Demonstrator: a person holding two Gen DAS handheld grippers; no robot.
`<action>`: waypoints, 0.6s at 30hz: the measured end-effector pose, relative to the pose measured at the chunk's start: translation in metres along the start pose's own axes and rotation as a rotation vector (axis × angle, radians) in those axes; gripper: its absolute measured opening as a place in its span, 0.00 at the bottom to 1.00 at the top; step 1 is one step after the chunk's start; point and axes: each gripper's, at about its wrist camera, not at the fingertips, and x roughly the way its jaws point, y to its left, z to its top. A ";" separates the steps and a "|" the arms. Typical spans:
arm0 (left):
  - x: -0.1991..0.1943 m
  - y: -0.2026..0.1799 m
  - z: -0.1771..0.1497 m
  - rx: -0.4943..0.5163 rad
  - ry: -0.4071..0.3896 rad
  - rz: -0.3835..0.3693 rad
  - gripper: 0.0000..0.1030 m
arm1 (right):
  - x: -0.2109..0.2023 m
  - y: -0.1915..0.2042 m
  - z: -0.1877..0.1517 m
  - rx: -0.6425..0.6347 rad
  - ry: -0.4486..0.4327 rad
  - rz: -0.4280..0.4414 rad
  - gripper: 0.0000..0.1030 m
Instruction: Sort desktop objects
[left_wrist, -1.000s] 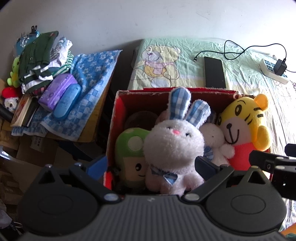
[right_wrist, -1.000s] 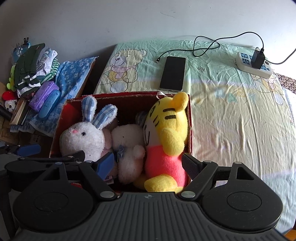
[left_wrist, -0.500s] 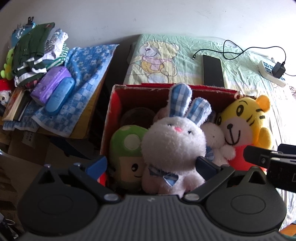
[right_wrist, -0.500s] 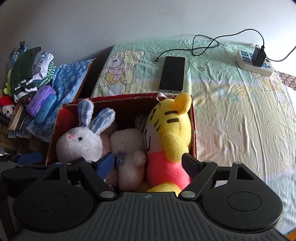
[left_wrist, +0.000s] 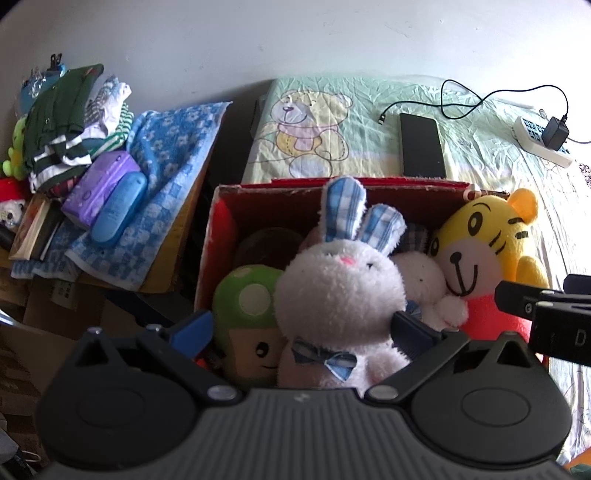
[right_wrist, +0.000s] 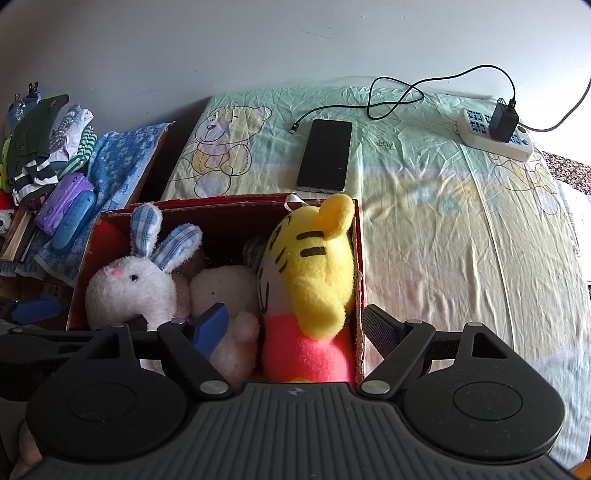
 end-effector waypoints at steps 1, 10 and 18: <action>-0.001 0.000 0.001 -0.003 0.008 -0.006 0.99 | 0.000 -0.002 0.001 0.000 0.011 0.012 0.80; -0.010 -0.008 0.001 0.006 0.091 -0.030 0.99 | -0.012 -0.015 0.004 -0.006 0.022 0.006 0.80; -0.015 -0.021 -0.010 0.046 0.066 -0.017 0.99 | -0.012 -0.012 -0.002 -0.028 0.017 -0.013 0.80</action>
